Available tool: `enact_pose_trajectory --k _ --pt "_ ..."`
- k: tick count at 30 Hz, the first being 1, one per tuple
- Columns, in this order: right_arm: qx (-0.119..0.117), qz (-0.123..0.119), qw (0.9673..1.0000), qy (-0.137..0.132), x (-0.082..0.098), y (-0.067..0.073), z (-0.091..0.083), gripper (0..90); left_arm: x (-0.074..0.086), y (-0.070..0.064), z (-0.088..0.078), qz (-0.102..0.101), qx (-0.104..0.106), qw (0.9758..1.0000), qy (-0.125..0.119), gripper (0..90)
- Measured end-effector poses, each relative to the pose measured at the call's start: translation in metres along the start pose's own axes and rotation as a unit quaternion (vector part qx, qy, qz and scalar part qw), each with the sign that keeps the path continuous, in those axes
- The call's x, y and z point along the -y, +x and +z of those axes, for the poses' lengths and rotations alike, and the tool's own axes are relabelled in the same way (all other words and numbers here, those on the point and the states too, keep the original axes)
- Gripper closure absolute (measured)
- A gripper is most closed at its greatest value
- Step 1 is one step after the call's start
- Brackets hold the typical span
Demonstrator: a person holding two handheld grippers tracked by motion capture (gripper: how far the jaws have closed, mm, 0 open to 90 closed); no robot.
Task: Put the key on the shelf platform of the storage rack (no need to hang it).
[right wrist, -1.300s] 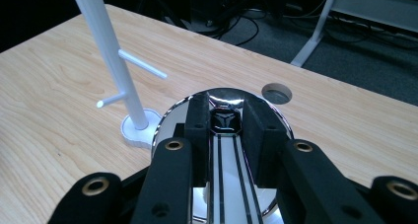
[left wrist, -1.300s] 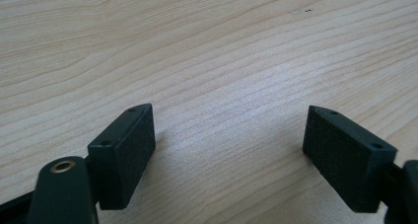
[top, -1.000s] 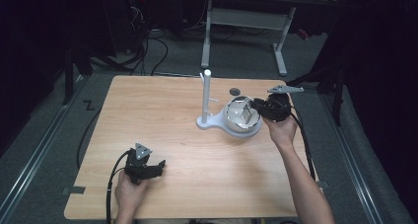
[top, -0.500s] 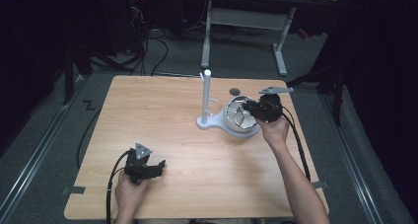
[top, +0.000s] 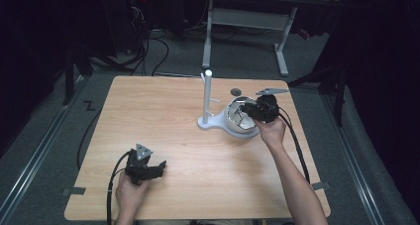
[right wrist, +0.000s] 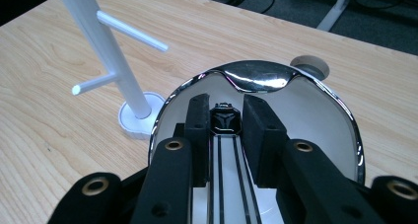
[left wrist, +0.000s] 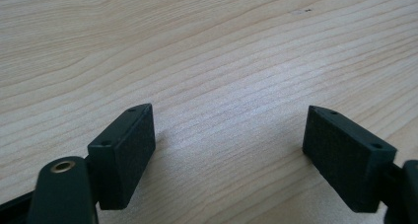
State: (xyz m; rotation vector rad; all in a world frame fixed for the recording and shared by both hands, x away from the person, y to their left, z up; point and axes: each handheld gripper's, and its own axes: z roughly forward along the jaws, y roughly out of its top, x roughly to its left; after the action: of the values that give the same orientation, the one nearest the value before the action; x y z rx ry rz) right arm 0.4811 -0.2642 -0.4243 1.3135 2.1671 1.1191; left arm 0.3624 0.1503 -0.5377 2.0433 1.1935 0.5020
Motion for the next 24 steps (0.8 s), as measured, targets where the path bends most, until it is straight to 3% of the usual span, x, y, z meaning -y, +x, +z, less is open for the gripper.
enact_pose_trajectory --k 24 --pt "0.048 0.012 0.9981 0.036 0.008 -0.018 0.024 74.3 0.000 0.000 0.000 0.001 -0.001 1.0000 0.001 20.3"
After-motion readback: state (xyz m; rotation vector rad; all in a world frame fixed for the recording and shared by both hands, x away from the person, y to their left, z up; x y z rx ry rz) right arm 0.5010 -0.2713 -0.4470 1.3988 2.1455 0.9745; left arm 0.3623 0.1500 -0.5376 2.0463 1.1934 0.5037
